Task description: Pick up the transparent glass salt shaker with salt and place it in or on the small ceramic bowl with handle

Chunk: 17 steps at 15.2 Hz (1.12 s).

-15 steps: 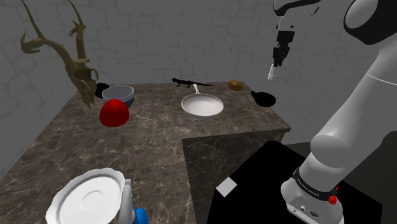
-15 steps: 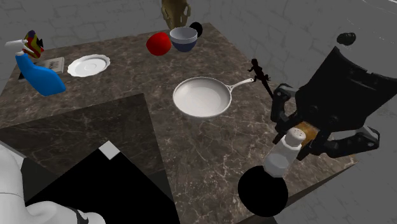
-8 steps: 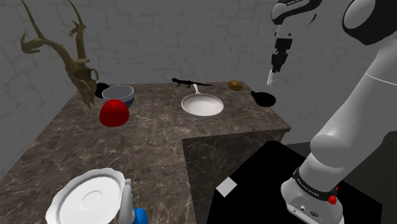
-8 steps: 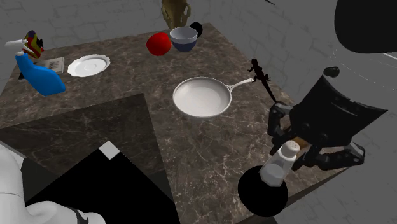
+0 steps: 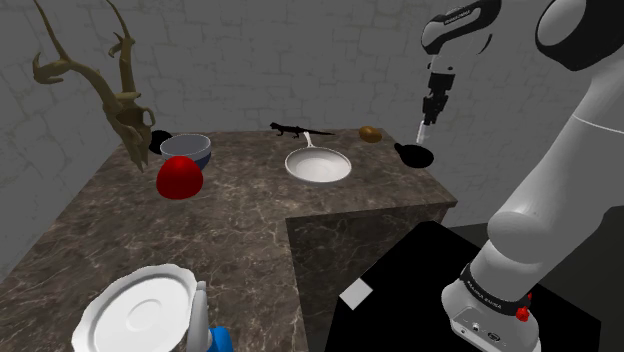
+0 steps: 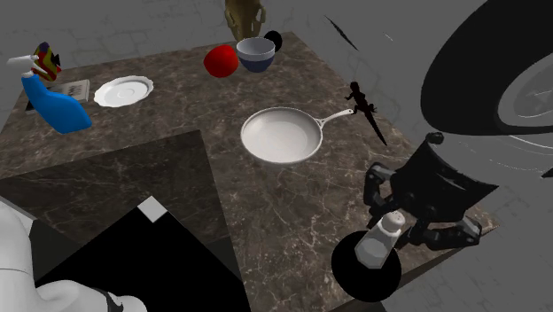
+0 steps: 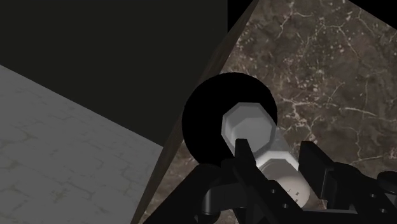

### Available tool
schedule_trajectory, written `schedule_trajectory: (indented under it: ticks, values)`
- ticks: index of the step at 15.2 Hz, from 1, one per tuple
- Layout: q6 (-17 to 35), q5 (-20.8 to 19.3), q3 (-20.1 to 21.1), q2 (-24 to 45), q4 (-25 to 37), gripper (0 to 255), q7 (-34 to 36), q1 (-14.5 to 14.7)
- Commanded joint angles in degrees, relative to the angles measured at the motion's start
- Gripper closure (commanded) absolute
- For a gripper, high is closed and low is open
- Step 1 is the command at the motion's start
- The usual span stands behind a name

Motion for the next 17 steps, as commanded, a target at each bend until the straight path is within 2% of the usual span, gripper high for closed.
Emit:
schedule_trajectory:
  ticks: [1, 4, 12, 13, 17]
  values:
    - [1.6, 0.1, 0.0, 0.3, -1.3, 255, -0.1, 0.0]
    - [4.2, 0.4, 0.0, 1.0, -3.2, 255, -0.3, -0.1]
    - [4.2, 0.4, 0.0, 1.0, -3.2, 255, -0.3, -0.1]
    - [4.2, 0.4, 0.0, 1.0, -3.2, 0, -0.3, -0.1]
    - [4.2, 0.4, 0.0, 1.0, -3.2, 0, -0.3, -0.1]
